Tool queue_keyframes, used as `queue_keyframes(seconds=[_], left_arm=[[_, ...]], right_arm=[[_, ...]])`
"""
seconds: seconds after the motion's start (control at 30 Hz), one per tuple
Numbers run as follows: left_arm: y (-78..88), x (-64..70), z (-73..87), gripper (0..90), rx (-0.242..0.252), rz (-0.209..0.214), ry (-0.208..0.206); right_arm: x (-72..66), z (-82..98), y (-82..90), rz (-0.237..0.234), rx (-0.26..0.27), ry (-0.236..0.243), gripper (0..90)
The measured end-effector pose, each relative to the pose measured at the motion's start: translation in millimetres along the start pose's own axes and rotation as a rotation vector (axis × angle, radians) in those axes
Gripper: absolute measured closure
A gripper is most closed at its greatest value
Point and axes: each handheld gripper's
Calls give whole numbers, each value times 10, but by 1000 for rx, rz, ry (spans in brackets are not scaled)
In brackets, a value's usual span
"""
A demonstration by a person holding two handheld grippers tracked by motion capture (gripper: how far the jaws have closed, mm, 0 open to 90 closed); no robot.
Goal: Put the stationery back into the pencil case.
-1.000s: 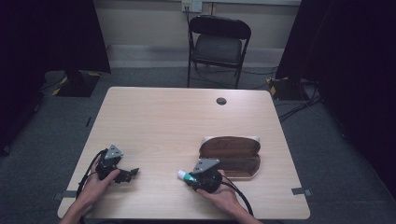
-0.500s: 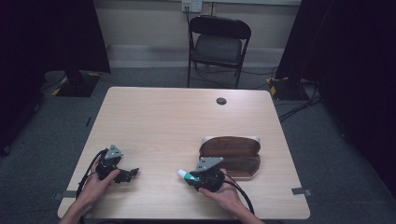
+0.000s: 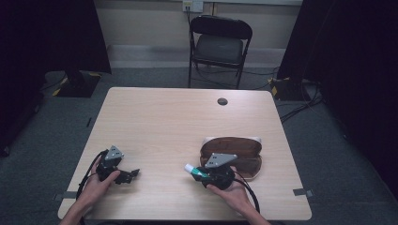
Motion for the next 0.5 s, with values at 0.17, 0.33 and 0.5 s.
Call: queue_keyframes(seconds=[0.17,0.33,0.5], left_arm=[[0,0,0,0,0,0,0],[5,3,4,0,-5,2,1],[4,3,4,0,-5,2,0]], right_arm=[[68,37,104,13,13,-21,657],[126,66,212,33,31,-40,657],[192,85,292,53,49,-60,657]])
Point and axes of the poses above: each handheld gripper's, and its own axes: y roughly backward along the jaws, z roughly out of its underside, x roughly to its right, and after that the axes turned 14 degrees about -x, right-handed
